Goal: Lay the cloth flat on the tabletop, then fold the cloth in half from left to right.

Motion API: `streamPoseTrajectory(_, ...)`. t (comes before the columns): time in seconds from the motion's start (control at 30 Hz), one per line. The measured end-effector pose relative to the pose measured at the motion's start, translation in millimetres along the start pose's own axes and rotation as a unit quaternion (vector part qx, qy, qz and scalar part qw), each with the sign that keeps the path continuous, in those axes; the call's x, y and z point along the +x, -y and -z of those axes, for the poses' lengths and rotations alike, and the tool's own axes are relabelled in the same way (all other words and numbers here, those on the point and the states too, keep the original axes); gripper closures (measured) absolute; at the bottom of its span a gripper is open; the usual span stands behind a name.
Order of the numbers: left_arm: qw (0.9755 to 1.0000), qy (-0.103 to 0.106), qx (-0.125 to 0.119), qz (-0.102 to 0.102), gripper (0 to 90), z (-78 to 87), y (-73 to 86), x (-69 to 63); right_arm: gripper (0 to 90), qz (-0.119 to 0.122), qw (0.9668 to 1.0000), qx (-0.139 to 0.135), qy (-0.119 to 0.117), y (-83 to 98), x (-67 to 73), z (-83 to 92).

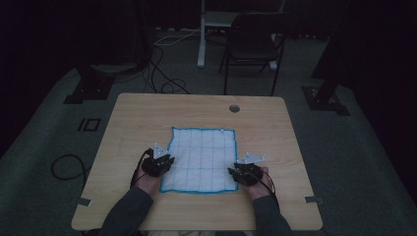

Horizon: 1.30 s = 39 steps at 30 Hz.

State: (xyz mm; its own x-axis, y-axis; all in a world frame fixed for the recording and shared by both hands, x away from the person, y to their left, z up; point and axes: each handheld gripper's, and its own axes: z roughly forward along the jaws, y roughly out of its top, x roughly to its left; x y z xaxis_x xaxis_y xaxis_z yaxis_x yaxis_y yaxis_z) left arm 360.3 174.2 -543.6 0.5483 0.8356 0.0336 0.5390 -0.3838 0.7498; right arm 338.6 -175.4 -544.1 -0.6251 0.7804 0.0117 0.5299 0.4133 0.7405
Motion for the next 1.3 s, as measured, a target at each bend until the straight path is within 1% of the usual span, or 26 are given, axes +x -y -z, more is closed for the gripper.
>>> streamPoseTrajectory(0.07,1.0000,-0.003,0.001,-0.001,73.6,0.5,0.1,-0.9,63.5,0.000,1.0000,0.000,0.000,0.0,0.0,0.0)
streamPoseTrajectory(0.13,1.0000,-0.008,0.002,-0.002,70.3,1.0,-0.1,-1.1,63.5,0.000,1.0000,-0.001,0.000,0.1,0.0,0.0)
streamPoseTrajectory(0.2,0.9999,-0.010,0.003,0.006,64.8,1.4,0.2,0.5,63.5,0.000,1.0000,-0.001,0.001,0.2,0.1,0.0)
streamPoseTrajectory(0.27,0.9998,-0.017,0.003,0.012,59.8,2.0,0.5,1.5,63.5,0.000,1.0000,-0.001,0.001,0.3,0.2,-0.1)
streamPoseTrajectory(0.3,0.9998,-0.018,0.005,0.012,58.9,2.4,0.6,2.2,63.5,-0.001,1.0000,-0.002,0.001,0.3,0.2,-0.1)
streamPoseTrajectory(0.4,0.9995,-0.026,0.001,0.016,55.9,3.0,0.6,2.8,63.5,0.000,1.0000,-0.002,0.001,0.4,0.0,-0.1)
streamPoseTrajectory(0.47,0.9992,-0.031,-0.003,0.024,55.5,4.1,0.4,4.7,63.5,-0.001,1.0000,-0.003,0.000,0.5,-0.2,0.0)
streamPoseTrajectory(0.53,0.9988,-0.034,-0.007,0.036,55.2,4.5,0.2,7.8,63.5,-0.001,1.0000,-0.003,0.000,0.8,-0.1,0.0)
streamPoseTrajectory(0.6,0.9982,-0.037,-0.007,0.047,54.4,4.6,0.3,11.3,63.5,-0.001,1.0000,-0.005,0.000,1.1,-0.2,-0.1)
streamPoseTrajectory(0.67,0.9978,-0.038,-0.007,0.053,53.9,4.2,0.4,13.5,63.5,-0.001,1.0000,-0.005,0.001,1.2,-0.2,-0.1)
streamPoseTrajectory(0.77,0.9972,-0.045,0.004,0.060,51.4,1.8,0.6,16.8,63.5,-0.001,1.0000,-0.005,0.000,1.1,-0.2,-0.1)
streamPoseTrajectory(0.83,0.9969,-0.042,0.007,0.066,50.0,0.9,1.1,18.9,63.5,-0.001,1.0000,-0.005,0.001,1.1,-0.1,-0.1)
streamPoseTrajectory(1.13,0.9967,-0.042,0.009,0.069,45.5,-0.2,0.3,19.8,63.5,-0.001,1.0000,-0.007,0.000,1.6,-0.3,-0.2)
streamPoseTrajectory(1.23,0.9968,-0.027,0.006,0.075,45.3,-1.6,-1.1,19.3,63.5,-0.001,1.0000,-0.007,0.000,1.6,-0.3,-0.2)
streamPoseTrajectory(1.3,0.9970,-0.024,0.005,0.073,45.3,-3.7,-2.8,16.9,63.5,-0.001,1.0000,-0.007,0.000,1.7,-0.2,-0.2)
